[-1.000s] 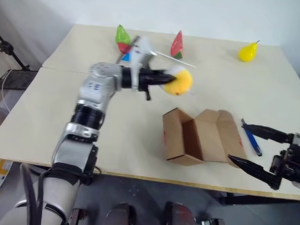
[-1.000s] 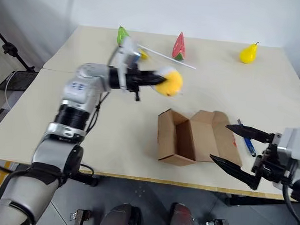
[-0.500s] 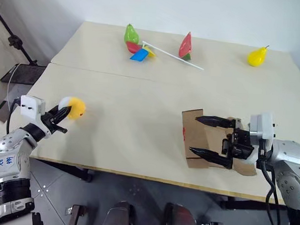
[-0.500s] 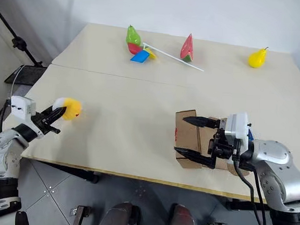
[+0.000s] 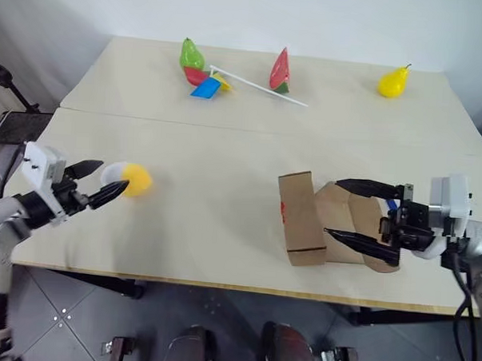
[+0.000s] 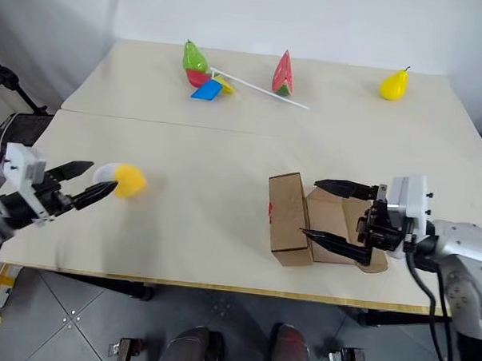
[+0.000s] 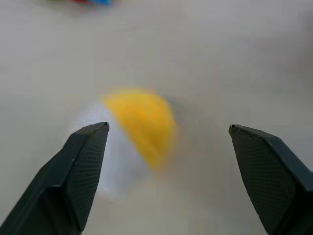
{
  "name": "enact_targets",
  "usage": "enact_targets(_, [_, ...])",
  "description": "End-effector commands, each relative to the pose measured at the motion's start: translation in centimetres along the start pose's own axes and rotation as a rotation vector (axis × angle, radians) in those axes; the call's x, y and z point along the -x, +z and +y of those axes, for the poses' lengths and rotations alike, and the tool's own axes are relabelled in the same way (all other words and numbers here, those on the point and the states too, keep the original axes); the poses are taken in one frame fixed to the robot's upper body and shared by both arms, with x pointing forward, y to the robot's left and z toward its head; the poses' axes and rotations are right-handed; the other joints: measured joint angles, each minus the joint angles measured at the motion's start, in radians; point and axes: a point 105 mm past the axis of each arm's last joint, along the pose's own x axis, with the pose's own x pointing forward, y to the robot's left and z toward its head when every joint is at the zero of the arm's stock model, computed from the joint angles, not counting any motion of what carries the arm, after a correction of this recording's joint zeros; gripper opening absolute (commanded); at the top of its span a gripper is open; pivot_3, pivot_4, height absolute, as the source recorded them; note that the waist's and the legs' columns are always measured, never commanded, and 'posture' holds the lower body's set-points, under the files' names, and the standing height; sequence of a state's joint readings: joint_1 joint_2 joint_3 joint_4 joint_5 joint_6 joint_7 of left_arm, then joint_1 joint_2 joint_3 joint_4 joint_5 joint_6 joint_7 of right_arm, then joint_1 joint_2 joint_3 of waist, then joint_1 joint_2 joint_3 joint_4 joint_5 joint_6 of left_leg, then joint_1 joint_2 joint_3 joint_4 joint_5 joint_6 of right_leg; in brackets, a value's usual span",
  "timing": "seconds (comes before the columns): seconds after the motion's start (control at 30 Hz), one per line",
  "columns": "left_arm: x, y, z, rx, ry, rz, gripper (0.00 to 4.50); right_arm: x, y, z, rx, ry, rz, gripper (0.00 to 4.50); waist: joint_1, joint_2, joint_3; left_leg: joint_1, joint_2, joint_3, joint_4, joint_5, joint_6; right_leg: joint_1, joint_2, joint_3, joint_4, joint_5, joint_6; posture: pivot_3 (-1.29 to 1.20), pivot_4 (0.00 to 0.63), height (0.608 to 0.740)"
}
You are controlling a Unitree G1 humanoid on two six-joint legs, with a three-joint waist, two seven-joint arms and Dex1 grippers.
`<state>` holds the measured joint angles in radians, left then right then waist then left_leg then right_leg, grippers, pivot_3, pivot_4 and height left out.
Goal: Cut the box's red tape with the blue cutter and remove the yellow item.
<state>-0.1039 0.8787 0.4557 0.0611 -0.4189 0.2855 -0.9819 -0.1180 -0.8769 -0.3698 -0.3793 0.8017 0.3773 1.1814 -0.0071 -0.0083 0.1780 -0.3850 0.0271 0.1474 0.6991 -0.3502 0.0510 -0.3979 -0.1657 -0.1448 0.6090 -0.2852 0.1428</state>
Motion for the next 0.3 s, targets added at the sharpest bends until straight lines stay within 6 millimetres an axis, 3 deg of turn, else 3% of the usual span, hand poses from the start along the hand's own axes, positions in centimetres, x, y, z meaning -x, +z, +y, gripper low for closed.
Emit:
enact_targets(0.03, [2.8,1.3,0.6,-0.115,-0.024,-0.016,4.18,2.0,0.7,0.1,0.018,0.023,0.069,4.50,0.003,0.000,0.000,0.000,0.000,0.000,0.000,0.000,0.000,0.000,0.000,0.000,-0.001,0.000,0.000,0.00,0.150,0.740])
enact_targets(0.17, [4.7,0.2,0.5,-0.118,0.006,0.006,4.18,3.4,-0.7,-0.2,0.030,-0.031,0.121,4.50,0.007,0.000,0.000,0.000,0.001,0.000,0.000,-0.001,0.000,0.000,0.000,0.000,-0.002,0.000,0.000,0.00,0.150,0.740])
enact_targets(0.3, [5.0,0.1,0.5,-0.146,0.074,0.009,4.18,3.9,-1.8,-0.2,0.054,-0.066,0.140,4.50,0.005,0.000,0.000,0.000,0.001,0.000,0.000,-0.001,0.000,0.000,-0.001,0.001,-0.002,0.000,0.000,0.00,0.150,0.740])
